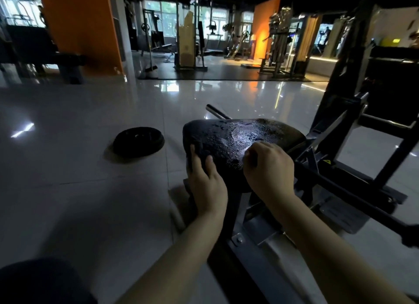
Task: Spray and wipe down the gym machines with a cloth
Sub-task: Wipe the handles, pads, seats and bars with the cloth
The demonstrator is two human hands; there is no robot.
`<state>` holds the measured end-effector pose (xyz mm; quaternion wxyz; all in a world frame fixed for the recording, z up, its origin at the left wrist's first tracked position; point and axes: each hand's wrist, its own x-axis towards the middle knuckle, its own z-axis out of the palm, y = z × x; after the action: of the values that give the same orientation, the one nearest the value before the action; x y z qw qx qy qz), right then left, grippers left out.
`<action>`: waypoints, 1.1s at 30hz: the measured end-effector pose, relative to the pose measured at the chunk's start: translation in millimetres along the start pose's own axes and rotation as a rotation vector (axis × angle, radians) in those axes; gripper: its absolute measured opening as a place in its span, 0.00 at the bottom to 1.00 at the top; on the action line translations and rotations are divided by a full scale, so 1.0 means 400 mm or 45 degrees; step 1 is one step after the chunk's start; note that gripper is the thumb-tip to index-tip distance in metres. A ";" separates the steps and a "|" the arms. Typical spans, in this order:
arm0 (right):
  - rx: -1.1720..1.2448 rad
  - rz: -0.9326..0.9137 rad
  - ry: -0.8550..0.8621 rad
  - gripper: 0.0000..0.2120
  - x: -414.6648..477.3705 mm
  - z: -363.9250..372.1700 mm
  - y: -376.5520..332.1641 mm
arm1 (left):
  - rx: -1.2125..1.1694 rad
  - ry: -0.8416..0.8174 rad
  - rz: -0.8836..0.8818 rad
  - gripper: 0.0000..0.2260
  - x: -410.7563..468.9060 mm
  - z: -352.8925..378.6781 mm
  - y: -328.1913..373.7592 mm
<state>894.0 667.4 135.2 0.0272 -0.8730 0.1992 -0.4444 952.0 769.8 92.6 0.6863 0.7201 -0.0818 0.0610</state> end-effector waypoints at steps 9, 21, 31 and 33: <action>-0.048 0.072 -0.012 0.10 -0.012 -0.003 -0.027 | -0.095 -0.041 -0.161 0.22 0.134 0.038 0.020; -0.097 0.102 -0.152 0.10 -0.060 -0.020 -0.057 | -0.042 -0.247 -0.151 0.26 0.143 -0.017 0.040; -0.170 0.189 -0.055 0.08 -0.051 -0.007 -0.083 | -0.117 -0.248 -0.401 0.31 0.241 0.012 0.049; -0.182 0.189 -0.042 0.07 -0.051 -0.004 -0.086 | -0.095 -0.210 -0.409 0.27 0.281 0.026 0.044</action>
<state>893.3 706.7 128.3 0.0009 -0.8627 0.2940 -0.4114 1058.1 754.9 131.9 0.7045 0.7005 -0.0239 -0.1116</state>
